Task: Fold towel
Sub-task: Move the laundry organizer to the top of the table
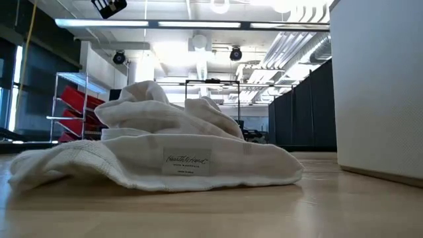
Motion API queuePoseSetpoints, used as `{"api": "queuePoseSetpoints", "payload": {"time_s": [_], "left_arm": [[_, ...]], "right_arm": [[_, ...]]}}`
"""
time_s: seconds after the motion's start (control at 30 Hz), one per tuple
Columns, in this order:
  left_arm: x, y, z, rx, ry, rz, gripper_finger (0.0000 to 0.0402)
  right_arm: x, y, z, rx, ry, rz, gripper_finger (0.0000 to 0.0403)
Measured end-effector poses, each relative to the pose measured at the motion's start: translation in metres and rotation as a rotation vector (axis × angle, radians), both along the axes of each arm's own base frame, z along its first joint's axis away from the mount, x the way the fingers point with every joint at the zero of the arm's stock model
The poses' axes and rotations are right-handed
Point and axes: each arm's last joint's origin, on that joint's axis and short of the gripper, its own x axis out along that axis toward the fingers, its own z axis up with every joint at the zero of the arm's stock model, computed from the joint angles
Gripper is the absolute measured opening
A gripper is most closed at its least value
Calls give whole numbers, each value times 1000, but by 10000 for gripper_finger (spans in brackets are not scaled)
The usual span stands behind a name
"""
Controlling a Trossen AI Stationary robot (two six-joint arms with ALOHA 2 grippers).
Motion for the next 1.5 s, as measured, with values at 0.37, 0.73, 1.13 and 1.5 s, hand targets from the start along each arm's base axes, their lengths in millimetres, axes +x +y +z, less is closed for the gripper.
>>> {"api": "queuePoseSetpoints", "payload": {"time_s": [0.37,0.73,1.13,1.5], "left_arm": [[0,1,0,23,-3,26,0],[-5,-2,-6,51,75,104,0],[-13,-20,-41,264,145,25,0],[-23,-9,-63,573,186,120,0]], "right_arm": [[1,3,-35,53,47,-17,41],[21,2,22,57,-280,-44,2],[25,-60,132,-163,-733,-61,0],[72,-167,148,-193,-808,-638,0]]}}
